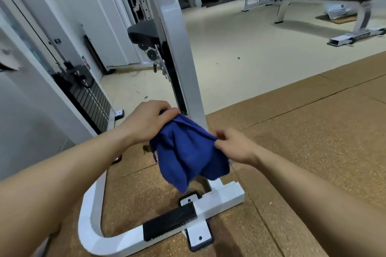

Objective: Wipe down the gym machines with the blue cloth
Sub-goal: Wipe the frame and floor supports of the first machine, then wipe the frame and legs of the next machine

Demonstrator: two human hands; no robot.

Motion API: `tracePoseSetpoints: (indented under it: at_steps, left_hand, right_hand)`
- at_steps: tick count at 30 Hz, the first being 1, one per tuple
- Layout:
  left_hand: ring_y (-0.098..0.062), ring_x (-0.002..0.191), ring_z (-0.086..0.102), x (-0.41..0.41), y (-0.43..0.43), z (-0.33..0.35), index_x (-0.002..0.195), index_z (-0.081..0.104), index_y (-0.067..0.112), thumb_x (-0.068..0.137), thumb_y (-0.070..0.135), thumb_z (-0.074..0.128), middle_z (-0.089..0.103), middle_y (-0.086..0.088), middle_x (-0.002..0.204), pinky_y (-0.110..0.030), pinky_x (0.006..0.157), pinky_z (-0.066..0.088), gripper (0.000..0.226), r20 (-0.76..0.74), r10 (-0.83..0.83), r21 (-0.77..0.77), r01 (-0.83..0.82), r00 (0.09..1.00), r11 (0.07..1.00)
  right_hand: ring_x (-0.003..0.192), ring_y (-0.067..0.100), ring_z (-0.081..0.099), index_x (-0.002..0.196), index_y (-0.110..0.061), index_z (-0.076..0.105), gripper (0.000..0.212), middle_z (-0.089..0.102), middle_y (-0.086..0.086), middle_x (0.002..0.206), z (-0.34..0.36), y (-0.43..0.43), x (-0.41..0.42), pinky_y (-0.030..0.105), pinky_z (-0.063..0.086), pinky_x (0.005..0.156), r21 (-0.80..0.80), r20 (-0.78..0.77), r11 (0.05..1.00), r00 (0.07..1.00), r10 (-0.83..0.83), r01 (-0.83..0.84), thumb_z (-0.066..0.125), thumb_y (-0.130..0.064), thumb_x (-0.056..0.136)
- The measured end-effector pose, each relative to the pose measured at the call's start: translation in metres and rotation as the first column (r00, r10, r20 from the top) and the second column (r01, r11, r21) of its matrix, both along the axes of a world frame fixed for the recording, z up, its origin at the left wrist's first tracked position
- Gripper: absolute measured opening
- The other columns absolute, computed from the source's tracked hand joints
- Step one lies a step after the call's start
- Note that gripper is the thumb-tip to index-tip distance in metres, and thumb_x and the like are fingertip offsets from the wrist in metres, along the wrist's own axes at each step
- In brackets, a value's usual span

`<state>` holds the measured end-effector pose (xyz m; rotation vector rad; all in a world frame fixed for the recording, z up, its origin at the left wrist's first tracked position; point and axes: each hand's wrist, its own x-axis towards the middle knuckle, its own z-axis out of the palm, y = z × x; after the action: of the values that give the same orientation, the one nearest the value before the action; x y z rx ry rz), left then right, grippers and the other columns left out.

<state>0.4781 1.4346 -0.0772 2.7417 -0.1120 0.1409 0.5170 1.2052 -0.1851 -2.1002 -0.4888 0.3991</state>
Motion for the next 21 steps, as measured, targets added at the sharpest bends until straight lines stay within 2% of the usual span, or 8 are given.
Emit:
tracePoseSetpoints:
  at_steps: [2,5,9,13,16,18,21]
  left_hand:
    - [-0.015,0.071,0.058,-0.002,0.006,0.014,0.075,0.063,0.021,0.091,0.047,0.064,0.064,0.004,0.074,-0.03,0.064,0.041,0.031,-0.066,0.024,-0.049,-0.027,0.998,0.998]
    - [-0.014,0.062,0.054,-0.008,0.016,0.036,0.073,0.061,0.019,0.08,0.045,0.078,0.061,0.004,0.067,-0.031,0.057,0.037,0.032,-0.096,0.056,-0.029,-0.059,0.994,0.998]
    - [-0.015,0.061,0.052,-0.012,0.021,0.069,0.071,0.064,0.011,0.096,0.039,0.062,0.059,0.0,0.063,-0.031,0.057,0.036,0.036,-0.001,0.146,-0.025,-0.146,0.989,0.989]
    - [-0.016,0.059,0.049,-0.013,0.008,0.103,0.065,0.056,0.015,0.099,0.034,0.057,0.052,0.001,0.059,-0.029,0.052,0.033,0.039,0.099,0.302,-0.094,-0.293,0.948,0.952]
    - [-0.018,0.069,0.05,-0.009,-0.003,0.127,0.072,0.059,0.013,0.1,0.032,0.055,0.056,-0.002,0.068,-0.022,0.052,0.031,0.034,0.163,0.375,-0.142,-0.355,0.912,0.924]
    - [-0.022,0.077,0.055,-0.003,-0.008,0.139,0.083,0.066,0.008,0.1,0.032,0.056,0.063,-0.006,0.078,-0.019,0.059,0.034,0.031,0.211,0.41,-0.174,-0.378,0.887,0.909]
    - [-0.023,0.084,0.064,0.008,-0.01,0.155,0.095,0.074,0.015,0.095,0.039,0.063,0.073,-0.01,0.092,-0.03,0.071,0.047,0.027,0.13,0.375,-0.386,-0.301,0.918,0.872]
  right_hand:
    - [0.079,0.02,0.059,0.084,-0.021,0.065,0.024,0.067,0.002,0.082,0.024,-0.001,0.013,0.033,0.042,0.068,0.073,0.03,0.996,0.998,-0.06,0.058,0.044,-0.011,0.092]
    - [0.084,0.016,0.061,0.09,-0.02,0.067,0.024,0.069,0.001,0.091,0.073,-0.004,0.034,0.029,0.043,0.073,0.116,0.112,0.992,0.991,-0.07,0.057,0.044,-0.015,0.097]
    - [0.079,0.013,0.058,0.082,-0.021,0.067,0.019,0.068,-0.004,0.084,0.138,-0.01,0.055,0.026,0.042,0.07,0.07,0.212,0.997,0.977,0.026,-0.042,0.054,-0.023,0.096]
    - [0.08,0.018,0.062,0.084,-0.016,0.068,0.012,0.07,0.005,0.087,0.188,-0.017,0.067,0.031,0.048,0.075,0.028,0.31,0.992,0.945,0.107,-0.121,0.066,-0.028,0.088]
    - [0.093,0.018,0.064,0.093,-0.023,0.068,0.008,0.07,0.001,0.098,0.22,-0.022,0.077,0.031,0.048,0.082,-0.019,0.328,0.99,0.935,0.135,-0.137,0.06,-0.021,0.093]
    - [0.096,0.017,0.062,0.091,-0.026,0.066,0.018,0.069,0.0,0.101,0.236,-0.026,0.085,0.028,0.045,0.078,-0.004,0.32,0.994,0.942,0.103,-0.107,0.053,-0.014,0.094]
    - [0.096,0.016,0.061,0.093,-0.02,0.068,0.02,0.069,-0.001,0.1,0.26,-0.026,0.099,0.025,0.044,0.077,0.032,0.332,0.996,0.94,0.074,-0.089,0.051,-0.01,0.093]
